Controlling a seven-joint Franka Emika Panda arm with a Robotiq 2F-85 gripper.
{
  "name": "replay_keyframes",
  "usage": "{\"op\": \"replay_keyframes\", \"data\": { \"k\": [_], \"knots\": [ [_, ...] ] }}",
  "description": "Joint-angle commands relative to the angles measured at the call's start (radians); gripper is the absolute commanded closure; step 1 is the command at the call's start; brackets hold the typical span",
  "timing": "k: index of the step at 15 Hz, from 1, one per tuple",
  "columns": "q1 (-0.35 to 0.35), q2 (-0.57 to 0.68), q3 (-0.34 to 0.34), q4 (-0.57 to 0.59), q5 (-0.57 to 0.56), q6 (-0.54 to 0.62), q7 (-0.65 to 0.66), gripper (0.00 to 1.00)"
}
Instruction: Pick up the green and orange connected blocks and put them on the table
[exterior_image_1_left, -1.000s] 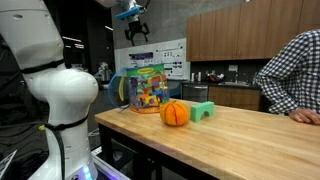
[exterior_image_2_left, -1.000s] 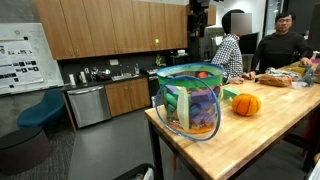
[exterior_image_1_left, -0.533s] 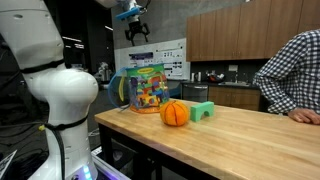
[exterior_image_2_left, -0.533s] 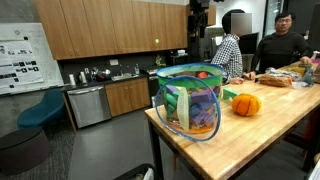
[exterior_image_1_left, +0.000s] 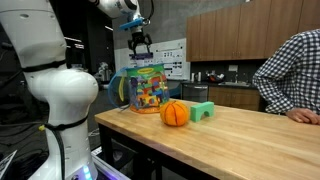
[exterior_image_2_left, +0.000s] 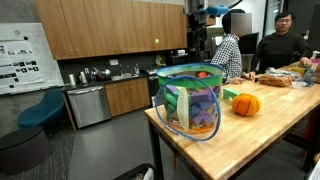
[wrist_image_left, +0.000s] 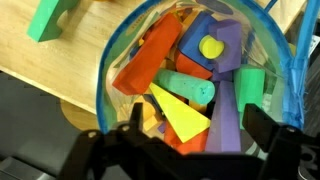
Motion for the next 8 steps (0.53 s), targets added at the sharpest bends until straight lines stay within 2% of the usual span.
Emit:
{"op": "replay_keyframes", "data": {
  "k": [1, 8],
  "knots": [
    [0.002, 0.022, -0.019, -0.026, 0.005, 0.011, 0.021, 0.0],
    [0.019, 0.072, -0.01, -0.021, 0.01, 0.048, 0.03, 0.0]
  ]
}}
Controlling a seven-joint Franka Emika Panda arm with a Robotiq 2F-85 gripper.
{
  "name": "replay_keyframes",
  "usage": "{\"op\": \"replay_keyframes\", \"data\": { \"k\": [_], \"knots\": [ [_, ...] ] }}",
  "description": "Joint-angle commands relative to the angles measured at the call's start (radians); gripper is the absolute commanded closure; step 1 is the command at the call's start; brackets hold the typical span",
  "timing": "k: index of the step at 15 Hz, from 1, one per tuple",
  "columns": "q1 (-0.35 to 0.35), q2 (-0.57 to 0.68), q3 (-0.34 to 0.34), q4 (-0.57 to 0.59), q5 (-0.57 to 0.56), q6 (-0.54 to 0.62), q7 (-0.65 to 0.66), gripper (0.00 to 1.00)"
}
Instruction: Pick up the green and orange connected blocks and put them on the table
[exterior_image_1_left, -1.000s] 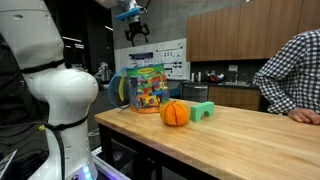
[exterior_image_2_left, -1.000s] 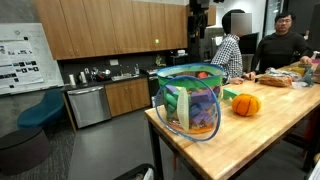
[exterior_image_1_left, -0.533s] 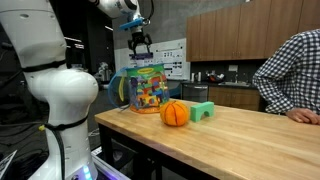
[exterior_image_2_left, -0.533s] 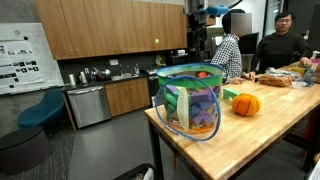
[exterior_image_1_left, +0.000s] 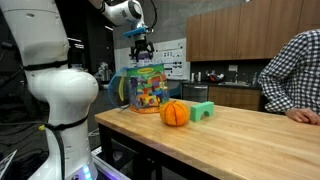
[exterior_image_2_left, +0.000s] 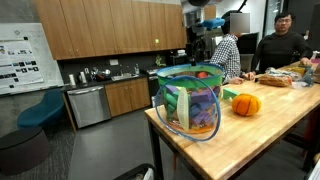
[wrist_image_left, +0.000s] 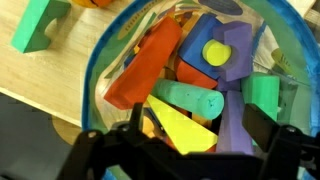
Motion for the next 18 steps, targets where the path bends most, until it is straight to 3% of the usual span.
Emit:
{"op": "replay_keyframes", "data": {
  "k": [1, 18],
  "knots": [
    [0.022, 0.023, 0.015, 0.016, 0.003, 0.019, 0.023, 0.0],
    [0.038, 0.096, 0.033, -0.082, -0.041, 0.085, 0.118, 0.0]
  ]
}}
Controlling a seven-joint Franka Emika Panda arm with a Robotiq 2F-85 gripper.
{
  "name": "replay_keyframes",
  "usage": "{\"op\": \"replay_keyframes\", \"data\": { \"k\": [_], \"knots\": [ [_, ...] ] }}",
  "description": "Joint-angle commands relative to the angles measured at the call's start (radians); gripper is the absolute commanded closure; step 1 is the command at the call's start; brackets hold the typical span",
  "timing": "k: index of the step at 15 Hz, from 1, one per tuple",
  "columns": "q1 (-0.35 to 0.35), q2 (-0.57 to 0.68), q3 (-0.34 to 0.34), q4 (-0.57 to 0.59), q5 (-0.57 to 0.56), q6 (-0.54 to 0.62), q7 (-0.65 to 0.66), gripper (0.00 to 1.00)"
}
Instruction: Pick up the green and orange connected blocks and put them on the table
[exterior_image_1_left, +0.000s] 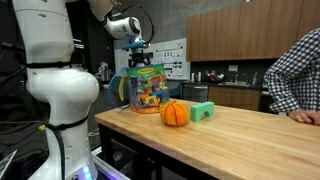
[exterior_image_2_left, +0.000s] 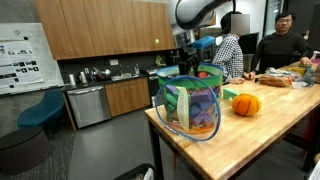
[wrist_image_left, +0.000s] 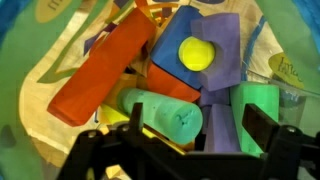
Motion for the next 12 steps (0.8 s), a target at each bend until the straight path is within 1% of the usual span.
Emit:
{"op": "replay_keyframes", "data": {
  "k": [1, 5, 6, 7, 8, 11, 12],
  "knots": [
    [0.002, -0.014, -0.005, -0.038, -0.027, 0.025, 0.043, 0.0],
    [0.0, -0.016, -0.006, -0.052, -0.05, 0.031, 0.064, 0.0],
    [0.0, -0.018, -0.006, -0.056, -0.064, 0.033, 0.066, 0.25],
    [0.0, -0.021, -0.006, -0.059, -0.077, 0.034, 0.068, 0.26],
    [0.0, -0.025, -0.005, -0.062, -0.093, 0.034, 0.073, 0.31],
    [0.001, -0.038, -0.004, -0.067, -0.136, 0.037, 0.081, 0.54],
    [0.0, -0.041, -0.004, -0.067, -0.151, 0.039, 0.086, 0.64]
  ]
}}
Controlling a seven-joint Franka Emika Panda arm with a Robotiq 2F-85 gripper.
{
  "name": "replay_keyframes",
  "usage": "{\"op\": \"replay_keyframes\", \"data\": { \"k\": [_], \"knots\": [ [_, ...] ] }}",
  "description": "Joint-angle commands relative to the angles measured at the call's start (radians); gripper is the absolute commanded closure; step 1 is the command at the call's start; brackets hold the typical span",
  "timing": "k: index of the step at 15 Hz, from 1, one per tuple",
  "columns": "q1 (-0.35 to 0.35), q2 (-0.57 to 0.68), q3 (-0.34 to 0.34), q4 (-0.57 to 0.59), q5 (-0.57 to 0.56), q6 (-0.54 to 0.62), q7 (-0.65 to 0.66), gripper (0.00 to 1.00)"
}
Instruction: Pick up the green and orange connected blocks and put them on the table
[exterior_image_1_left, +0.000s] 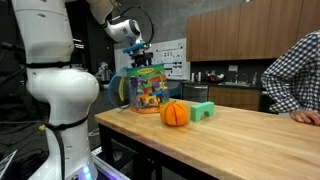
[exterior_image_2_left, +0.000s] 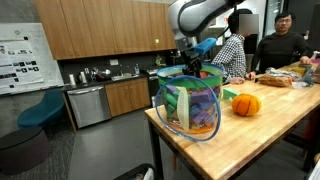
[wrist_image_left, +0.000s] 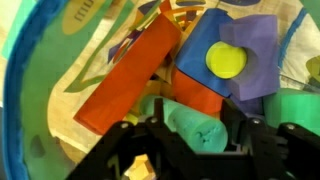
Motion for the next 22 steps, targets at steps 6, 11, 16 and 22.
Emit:
{"op": "replay_keyframes", "data": {
  "k": [6, 11, 16, 22],
  "knots": [
    [-0.001, -0.05, -0.003, -0.026, -0.093, 0.022, 0.05, 0.92],
    [-0.001, -0.061, -0.004, -0.028, -0.096, 0.019, 0.05, 0.93],
    [-0.002, -0.117, -0.01, -0.036, -0.08, 0.012, 0.019, 0.93],
    [-0.007, -0.236, -0.038, -0.039, -0.049, -0.002, -0.108, 0.93]
  ]
}}
